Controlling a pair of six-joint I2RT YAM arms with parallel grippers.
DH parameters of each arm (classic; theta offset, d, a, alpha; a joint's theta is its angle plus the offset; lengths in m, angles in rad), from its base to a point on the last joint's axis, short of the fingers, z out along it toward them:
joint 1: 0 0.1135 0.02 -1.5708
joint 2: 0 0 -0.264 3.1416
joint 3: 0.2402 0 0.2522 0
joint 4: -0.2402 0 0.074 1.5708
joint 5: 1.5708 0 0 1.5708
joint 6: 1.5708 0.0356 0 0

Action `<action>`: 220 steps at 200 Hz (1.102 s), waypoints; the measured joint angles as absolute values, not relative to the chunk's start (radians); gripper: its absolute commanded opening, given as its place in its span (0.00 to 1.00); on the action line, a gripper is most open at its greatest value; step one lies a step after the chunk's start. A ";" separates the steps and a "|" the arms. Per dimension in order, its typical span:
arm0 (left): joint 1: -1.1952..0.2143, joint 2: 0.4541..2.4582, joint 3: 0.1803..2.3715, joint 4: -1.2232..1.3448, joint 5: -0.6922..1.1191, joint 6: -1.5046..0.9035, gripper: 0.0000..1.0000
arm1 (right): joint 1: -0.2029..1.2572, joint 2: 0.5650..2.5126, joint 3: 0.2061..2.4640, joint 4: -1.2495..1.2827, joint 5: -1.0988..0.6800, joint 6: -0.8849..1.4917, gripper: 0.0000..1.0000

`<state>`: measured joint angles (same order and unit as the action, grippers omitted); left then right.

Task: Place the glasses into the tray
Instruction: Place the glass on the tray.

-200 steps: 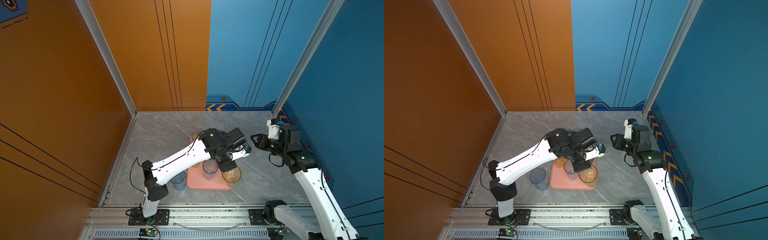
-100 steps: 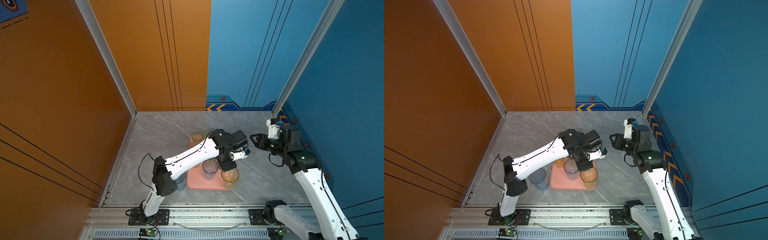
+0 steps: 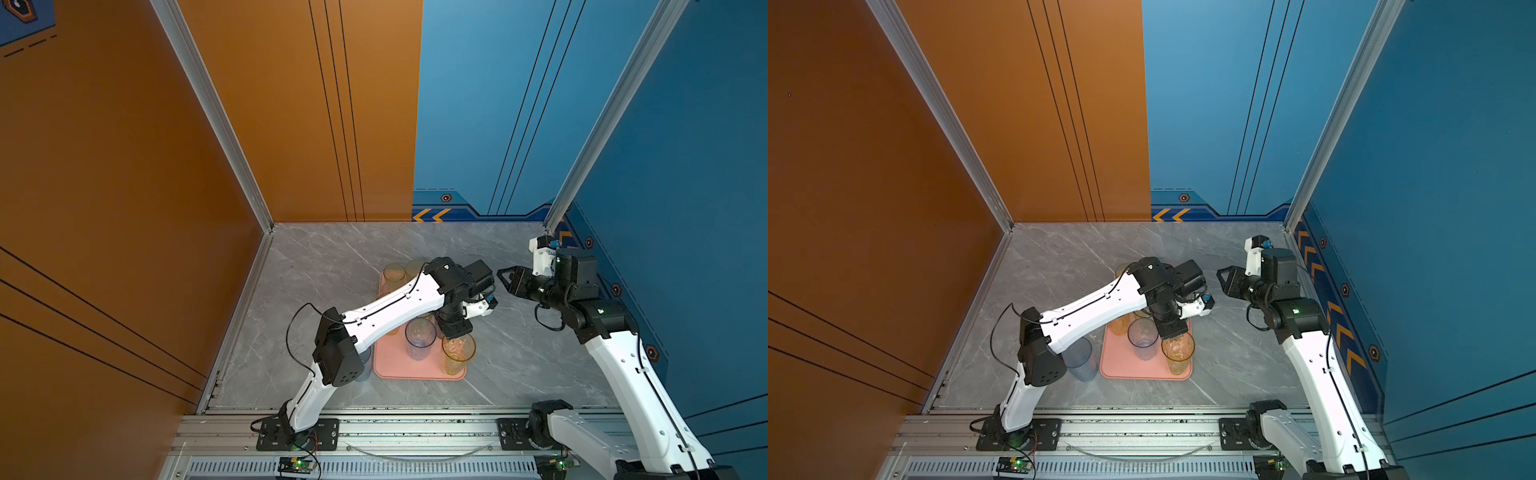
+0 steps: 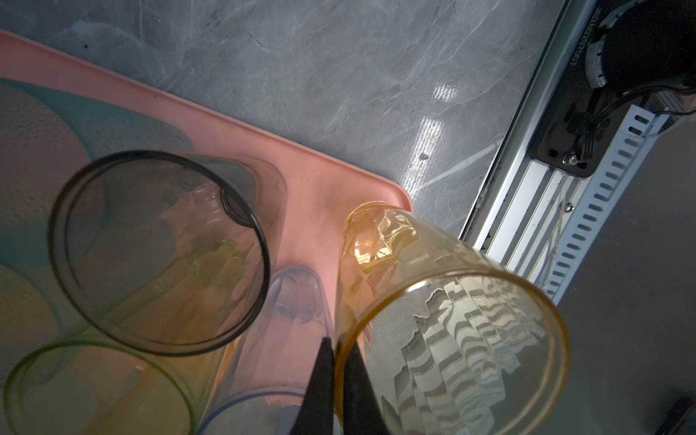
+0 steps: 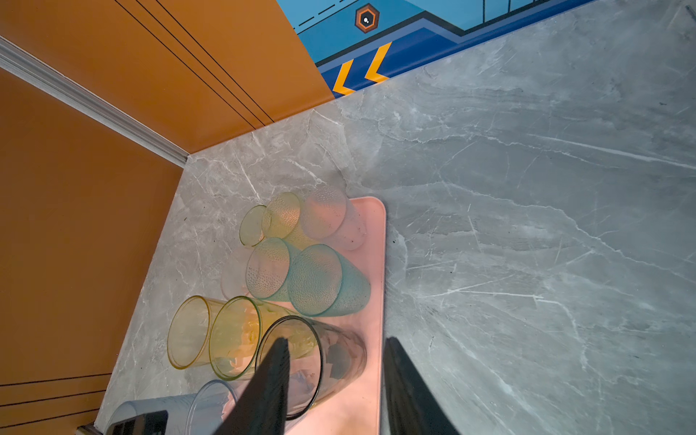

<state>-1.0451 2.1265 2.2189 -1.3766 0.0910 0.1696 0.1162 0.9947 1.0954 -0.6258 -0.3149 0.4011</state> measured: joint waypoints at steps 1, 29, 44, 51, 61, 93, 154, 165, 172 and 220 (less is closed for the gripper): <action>-1.045 2.127 2.219 -1.377 0.091 0.170 0.03 | 0.116 0.995 1.095 -0.626 -0.315 0.401 0.40; -1.036 2.127 2.218 -1.364 0.091 0.170 0.03 | 0.116 1.001 1.094 -0.622 -0.315 0.401 0.40; -1.031 2.127 2.217 -1.353 0.091 0.170 0.03 | 0.117 1.004 1.093 -0.617 -0.315 0.401 0.40; -1.028 2.127 2.215 -1.347 0.090 0.169 0.03 | 0.116 1.005 1.092 -0.616 -0.315 0.401 0.40; -1.028 2.127 2.209 -1.341 0.089 0.170 0.03 | 0.116 1.006 1.090 -0.616 -0.315 0.401 0.40; -1.026 2.127 2.186 -1.328 0.080 0.169 0.03 | 0.117 1.008 1.085 -0.611 -0.315 0.401 0.40; -1.026 2.127 2.154 -1.306 0.072 0.172 0.03 | 0.117 1.017 1.085 -0.607 -0.319 0.401 0.40; -1.026 2.127 2.150 -1.300 0.071 0.173 0.04 | 0.117 1.018 1.085 -0.607 -0.319 0.401 0.40; -1.026 2.127 2.148 -1.297 0.069 0.173 0.04 | 0.117 1.018 1.085 -0.607 -0.319 0.401 0.40; -1.026 2.127 2.134 -1.290 0.067 0.173 0.04 | 0.117 1.024 1.085 -0.605 -0.319 0.401 0.40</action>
<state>-1.0256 2.1265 2.1338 -1.2896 0.0669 0.1730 0.1165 1.0241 1.0847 -0.6052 -0.3187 0.4011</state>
